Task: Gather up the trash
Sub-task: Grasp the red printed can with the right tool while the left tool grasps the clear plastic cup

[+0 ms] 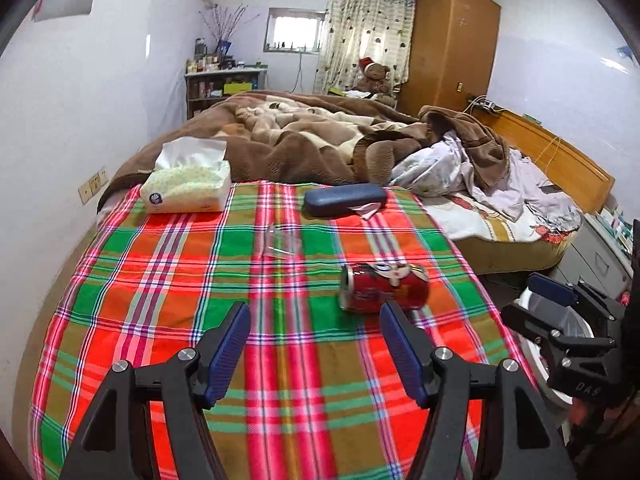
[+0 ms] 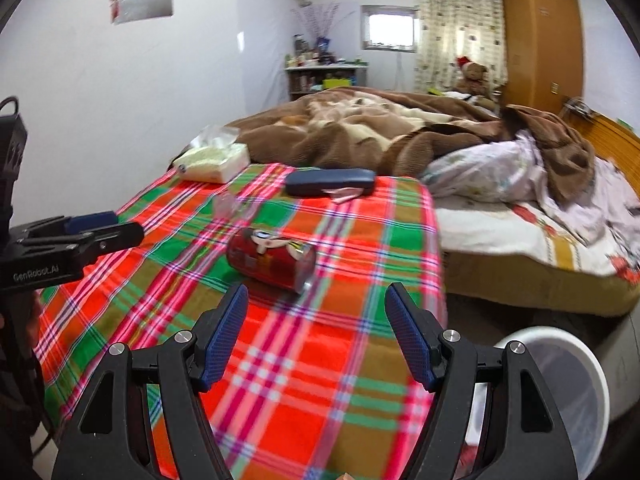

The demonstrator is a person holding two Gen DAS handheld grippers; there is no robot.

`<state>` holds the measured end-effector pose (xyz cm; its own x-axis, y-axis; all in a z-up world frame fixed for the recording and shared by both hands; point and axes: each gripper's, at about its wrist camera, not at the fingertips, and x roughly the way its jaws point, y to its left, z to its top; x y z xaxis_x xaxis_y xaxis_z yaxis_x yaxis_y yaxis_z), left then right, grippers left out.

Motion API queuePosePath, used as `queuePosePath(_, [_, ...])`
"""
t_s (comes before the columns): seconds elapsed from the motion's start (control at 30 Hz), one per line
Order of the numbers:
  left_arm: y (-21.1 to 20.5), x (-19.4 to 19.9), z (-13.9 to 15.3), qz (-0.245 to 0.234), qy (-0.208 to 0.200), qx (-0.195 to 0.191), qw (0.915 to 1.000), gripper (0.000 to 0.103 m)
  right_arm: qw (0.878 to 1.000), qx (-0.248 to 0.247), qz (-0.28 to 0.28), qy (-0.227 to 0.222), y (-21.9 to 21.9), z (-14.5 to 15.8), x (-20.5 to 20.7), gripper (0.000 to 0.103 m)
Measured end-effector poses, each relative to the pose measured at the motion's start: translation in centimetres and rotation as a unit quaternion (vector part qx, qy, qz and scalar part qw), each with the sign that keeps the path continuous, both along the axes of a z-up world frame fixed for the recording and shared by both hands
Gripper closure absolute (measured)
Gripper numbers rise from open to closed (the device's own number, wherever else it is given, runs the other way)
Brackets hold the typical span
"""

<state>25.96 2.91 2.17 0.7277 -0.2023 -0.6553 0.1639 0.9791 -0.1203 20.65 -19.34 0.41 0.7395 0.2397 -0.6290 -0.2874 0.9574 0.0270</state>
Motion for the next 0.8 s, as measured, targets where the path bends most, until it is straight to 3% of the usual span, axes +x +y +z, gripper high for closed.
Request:
queuePosePath(0.4, [1.9, 6.7, -2.3, 0.006, 0.031, 0.004, 0.9995, 0.036, 0.997, -0.006, 0.079, 0.023, 3.4, -1.6, 5.0, 0.031])
queuePosePath(0.8, [2.7, 12.3, -4.6, 0.006, 0.055, -0.012, 0.9984, 0.036, 0.986, -0.058, 0.149, 0.055, 6.3, -3.6, 7.2, 0.031])
